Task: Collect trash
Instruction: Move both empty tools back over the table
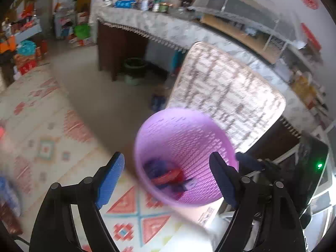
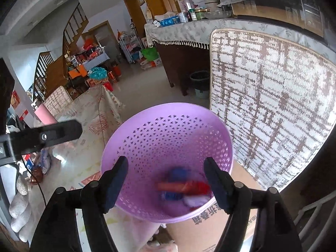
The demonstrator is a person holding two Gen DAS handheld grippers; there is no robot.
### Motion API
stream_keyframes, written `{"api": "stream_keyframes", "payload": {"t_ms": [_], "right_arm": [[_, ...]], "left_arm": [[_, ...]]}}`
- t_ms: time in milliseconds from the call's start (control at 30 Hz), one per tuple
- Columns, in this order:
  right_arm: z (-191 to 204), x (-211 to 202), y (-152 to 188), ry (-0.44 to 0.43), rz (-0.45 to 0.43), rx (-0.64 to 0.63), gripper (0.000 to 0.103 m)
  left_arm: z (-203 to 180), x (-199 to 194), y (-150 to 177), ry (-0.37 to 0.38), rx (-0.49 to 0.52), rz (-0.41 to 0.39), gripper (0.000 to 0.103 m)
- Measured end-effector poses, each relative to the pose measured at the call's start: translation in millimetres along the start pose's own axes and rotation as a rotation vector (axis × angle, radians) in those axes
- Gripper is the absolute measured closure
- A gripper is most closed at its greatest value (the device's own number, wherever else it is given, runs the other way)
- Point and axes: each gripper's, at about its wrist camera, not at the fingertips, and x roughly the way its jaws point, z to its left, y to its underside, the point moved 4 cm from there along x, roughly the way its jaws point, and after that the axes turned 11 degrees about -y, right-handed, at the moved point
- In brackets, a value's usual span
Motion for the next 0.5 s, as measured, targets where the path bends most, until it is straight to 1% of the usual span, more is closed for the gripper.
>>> {"api": "stream_keyframes", "payload": {"t_ms": [33,133,200,267,300,333,367,400,433,467,500], "right_arm": [[2,-1,2,-0.003,-0.001,0.0,0.025],[12,-6,8,-0.012,-0.009,-0.015,0.025],[25,-11,11,-0.003,-0.028,-0.044,0.025],[38,-16,14,-0.001,-0.054,-0.069,0.024],[47,-19,16,-0.016,-0.073,-0.073,0.019],[55,-21,18,-0.048,-0.087,-0.068,0.016],[62,-22,20,-0.077,-0.091,-0.061,0.011],[69,-21,23,-0.103,-0.086,-0.057,0.011],[81,-18,28,-0.127,-0.068,-0.064,0.011],[91,-15,32,-0.141,-0.049,-0.078,0.011],[104,-10,37,-0.154,-0.028,-0.094,0.011]], "left_arm": [[4,-4,4,-0.014,-0.003,-0.001,0.021],[18,-26,23,-0.076,-0.009,-0.043,0.021],[28,-43,38,-0.135,-0.005,-0.074,0.021],[41,-62,53,-0.167,-0.013,-0.112,0.021],[47,-71,60,-0.196,-0.02,-0.131,0.021],[52,-77,64,-0.219,-0.024,-0.144,0.021],[64,-90,74,-0.274,-0.029,-0.174,0.021],[73,-98,82,-0.319,-0.038,-0.193,0.021],[80,-105,87,-0.349,-0.049,-0.202,0.021],[94,-115,98,-0.384,-0.074,-0.209,0.021],[104,-120,105,-0.394,-0.092,-0.206,0.021]]}}
